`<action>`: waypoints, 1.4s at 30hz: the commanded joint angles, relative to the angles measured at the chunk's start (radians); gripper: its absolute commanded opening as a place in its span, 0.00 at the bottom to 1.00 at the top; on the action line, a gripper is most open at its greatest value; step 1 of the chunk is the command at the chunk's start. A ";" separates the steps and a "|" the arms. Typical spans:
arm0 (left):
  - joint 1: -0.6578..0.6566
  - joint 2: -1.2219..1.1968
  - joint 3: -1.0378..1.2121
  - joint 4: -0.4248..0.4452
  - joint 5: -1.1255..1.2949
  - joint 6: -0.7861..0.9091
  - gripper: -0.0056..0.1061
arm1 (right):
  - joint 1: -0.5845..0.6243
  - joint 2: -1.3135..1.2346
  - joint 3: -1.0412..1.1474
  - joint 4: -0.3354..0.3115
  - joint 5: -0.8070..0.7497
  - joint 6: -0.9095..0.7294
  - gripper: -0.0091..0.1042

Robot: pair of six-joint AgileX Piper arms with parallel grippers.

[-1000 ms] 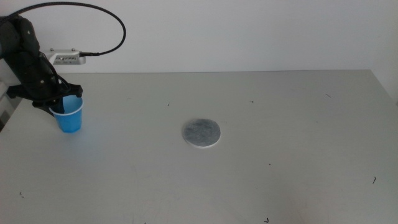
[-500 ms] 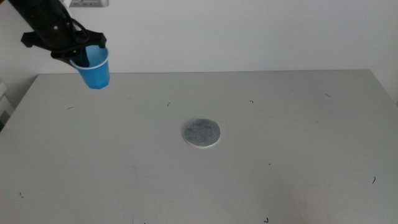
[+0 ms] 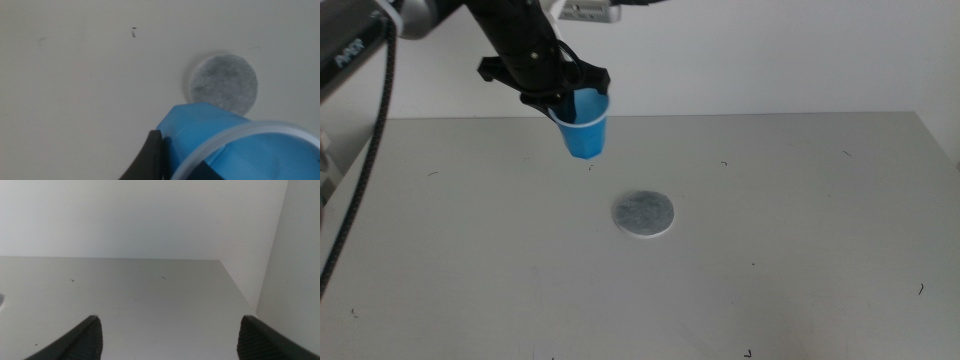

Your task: Place an empty cup on a cup mat.

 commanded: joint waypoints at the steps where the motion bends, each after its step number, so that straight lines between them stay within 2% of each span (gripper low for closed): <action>1: -0.041 -0.032 -0.032 -0.013 0.007 -0.017 0.05 | -0.001 -0.027 -0.008 -0.014 -0.075 -0.005 0.91; 10: -0.138 0.072 -0.032 -0.014 -0.102 -0.017 0.05 | -0.001 -0.027 -0.008 -0.014 -0.075 -0.005 0.91; 30: -0.139 0.222 -0.031 -0.046 -0.212 -0.013 0.07 | -0.001 -0.027 -0.008 -0.014 -0.075 -0.005 0.91; 31: -0.139 0.223 -0.031 -0.046 -0.211 -0.013 0.20 | -0.001 -0.027 -0.008 -0.014 -0.075 -0.005 0.91; 37: -0.137 0.222 -0.031 -0.044 -0.211 -0.012 0.59 | -0.001 -0.027 -0.008 -0.014 -0.075 -0.005 0.91; 42: -0.136 0.194 -0.032 -0.043 -0.210 0.005 0.76 | -0.001 -0.027 -0.008 -0.014 -0.075 -0.005 0.91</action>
